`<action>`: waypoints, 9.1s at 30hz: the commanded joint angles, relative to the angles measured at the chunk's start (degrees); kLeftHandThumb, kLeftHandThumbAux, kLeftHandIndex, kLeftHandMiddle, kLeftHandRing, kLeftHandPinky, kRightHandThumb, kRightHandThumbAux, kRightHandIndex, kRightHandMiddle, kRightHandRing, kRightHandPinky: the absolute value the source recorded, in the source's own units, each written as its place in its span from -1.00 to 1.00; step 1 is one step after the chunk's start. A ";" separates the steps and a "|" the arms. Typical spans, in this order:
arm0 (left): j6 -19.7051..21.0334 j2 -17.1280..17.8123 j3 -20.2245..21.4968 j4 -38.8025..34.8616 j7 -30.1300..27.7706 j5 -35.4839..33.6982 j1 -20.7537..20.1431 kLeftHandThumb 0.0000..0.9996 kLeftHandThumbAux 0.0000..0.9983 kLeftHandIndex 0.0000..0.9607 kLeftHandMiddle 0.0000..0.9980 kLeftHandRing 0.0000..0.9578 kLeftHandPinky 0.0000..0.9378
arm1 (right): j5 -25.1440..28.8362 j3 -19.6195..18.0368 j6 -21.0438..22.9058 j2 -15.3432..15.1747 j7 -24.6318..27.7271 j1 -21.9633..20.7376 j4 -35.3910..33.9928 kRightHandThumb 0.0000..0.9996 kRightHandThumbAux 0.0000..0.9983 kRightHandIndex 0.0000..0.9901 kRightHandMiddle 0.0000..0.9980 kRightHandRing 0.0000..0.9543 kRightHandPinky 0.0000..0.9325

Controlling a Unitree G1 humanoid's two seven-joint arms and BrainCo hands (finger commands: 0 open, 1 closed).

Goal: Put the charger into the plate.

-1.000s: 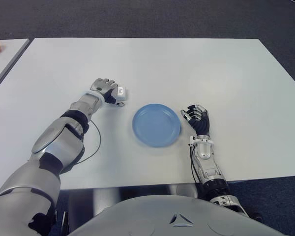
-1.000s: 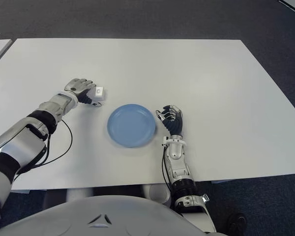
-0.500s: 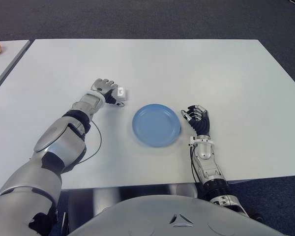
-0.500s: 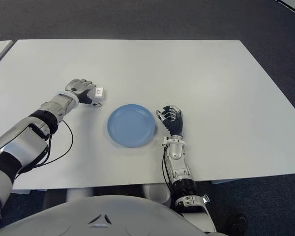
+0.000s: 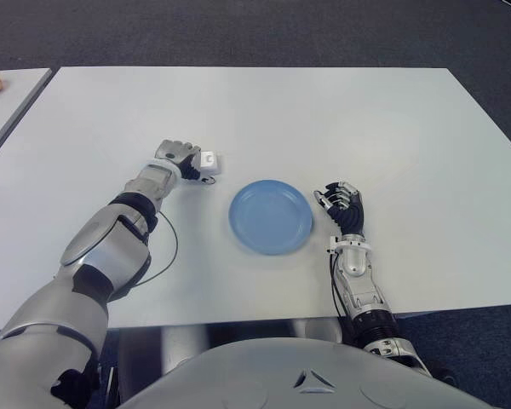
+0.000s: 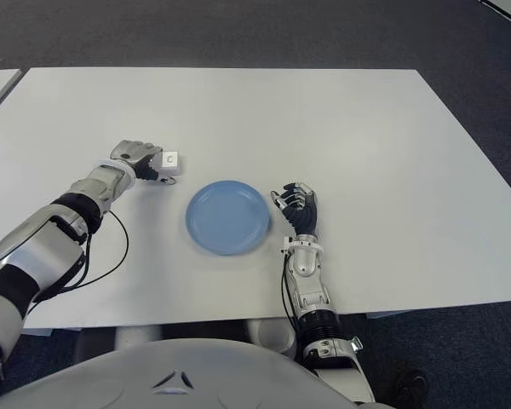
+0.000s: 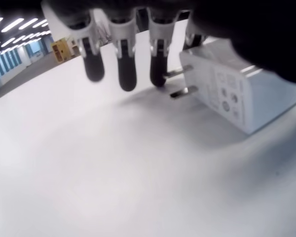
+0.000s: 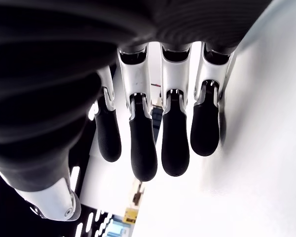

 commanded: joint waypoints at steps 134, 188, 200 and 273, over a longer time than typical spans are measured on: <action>-4.12 4.26 12.49 -66.46 -15.85 -1.02 31.03 0.70 0.34 -0.17 0.09 0.74 0.75 | -0.74 -0.79 1.30 -1.46 2.34 1.67 -2.14 0.41 0.47 -0.14 0.15 0.23 0.27; -14.73 5.72 11.41 -62.18 -10.08 3.74 30.43 -0.38 0.21 -1.00 -0.95 -0.98 -0.99 | -0.65 -1.08 0.44 -1.57 2.10 0.93 -0.79 0.41 0.47 -0.14 0.14 0.23 0.28; -15.89 5.59 11.83 -62.84 -5.12 4.79 31.06 -0.68 0.11 -1.00 -1.00 -1.00 -1.00 | -0.68 -1.08 0.09 -1.68 1.98 0.99 -0.86 0.41 0.47 -0.14 0.15 0.24 0.29; -24.58 -12.91 44.26 -32.44 4.81 -39.29 38.29 0.36 0.46 -0.09 0.36 0.41 0.38 | 0.14 -1.21 1.08 -2.23 2.87 1.32 -1.01 0.41 0.47 -0.14 0.14 0.23 0.28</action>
